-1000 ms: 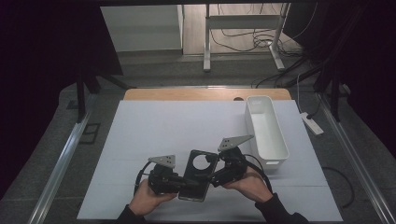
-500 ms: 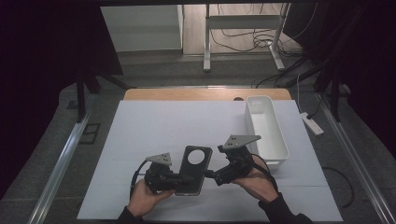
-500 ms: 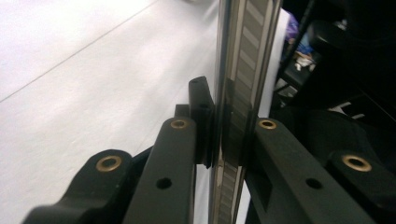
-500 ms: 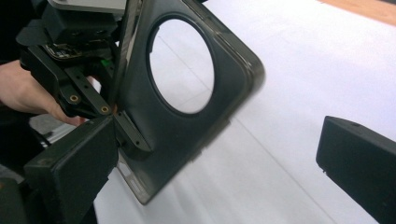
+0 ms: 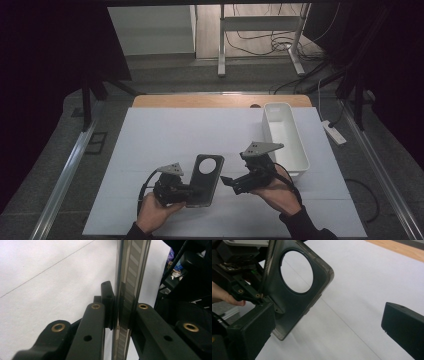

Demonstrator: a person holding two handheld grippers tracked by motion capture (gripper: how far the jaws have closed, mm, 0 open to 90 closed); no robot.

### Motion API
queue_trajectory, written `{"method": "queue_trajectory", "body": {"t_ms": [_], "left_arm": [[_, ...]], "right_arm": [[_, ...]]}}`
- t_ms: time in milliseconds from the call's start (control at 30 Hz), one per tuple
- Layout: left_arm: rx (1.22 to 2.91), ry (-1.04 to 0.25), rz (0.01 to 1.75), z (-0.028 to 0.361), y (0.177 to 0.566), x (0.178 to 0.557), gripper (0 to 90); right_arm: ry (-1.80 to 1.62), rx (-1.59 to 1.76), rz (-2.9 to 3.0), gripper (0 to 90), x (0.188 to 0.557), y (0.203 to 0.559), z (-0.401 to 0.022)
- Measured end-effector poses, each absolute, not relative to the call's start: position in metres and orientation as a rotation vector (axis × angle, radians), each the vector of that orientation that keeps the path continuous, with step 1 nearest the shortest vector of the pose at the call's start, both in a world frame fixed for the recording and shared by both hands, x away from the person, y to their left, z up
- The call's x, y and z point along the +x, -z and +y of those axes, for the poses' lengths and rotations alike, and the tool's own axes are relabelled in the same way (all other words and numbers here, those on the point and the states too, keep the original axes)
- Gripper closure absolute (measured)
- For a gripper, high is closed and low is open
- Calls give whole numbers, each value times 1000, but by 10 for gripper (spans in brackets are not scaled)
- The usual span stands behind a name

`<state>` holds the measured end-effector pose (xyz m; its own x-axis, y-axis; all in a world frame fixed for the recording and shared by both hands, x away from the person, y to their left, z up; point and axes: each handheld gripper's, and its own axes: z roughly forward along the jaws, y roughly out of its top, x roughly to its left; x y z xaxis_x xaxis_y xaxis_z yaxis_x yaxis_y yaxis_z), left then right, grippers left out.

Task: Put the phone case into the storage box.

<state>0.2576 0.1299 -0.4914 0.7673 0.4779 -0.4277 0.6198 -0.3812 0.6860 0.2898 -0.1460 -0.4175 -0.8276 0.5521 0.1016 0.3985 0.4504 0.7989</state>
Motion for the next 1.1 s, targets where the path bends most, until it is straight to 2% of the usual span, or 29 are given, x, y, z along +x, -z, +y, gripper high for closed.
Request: {"method": "queue_trajectory", "body": {"t_ms": [167,367,533,567,700,933,1100], "left_arm": [[2064,199,816,126,491,256,848],[2071,209,809,123,491,255,848],[2075,214,809,121,491,254,847],[2075,214,809,121,491,254,848],[2080,214,809,119,490,254,848],[2083,215,810,116,490,253,848],[2081,216,805,114,490,253,848]], "right_arm": [[-1295,858,2493,0,289,416,-145],[-1267,861,2458,100,288,413,-146],[-1275,855,2436,287,286,410,-147],[-1275,855,2436,287,286,410,-147],[-1287,831,2425,420,284,409,-147],[-1289,809,2430,593,282,408,-146],[-1294,792,2426,686,281,408,-145]]}}
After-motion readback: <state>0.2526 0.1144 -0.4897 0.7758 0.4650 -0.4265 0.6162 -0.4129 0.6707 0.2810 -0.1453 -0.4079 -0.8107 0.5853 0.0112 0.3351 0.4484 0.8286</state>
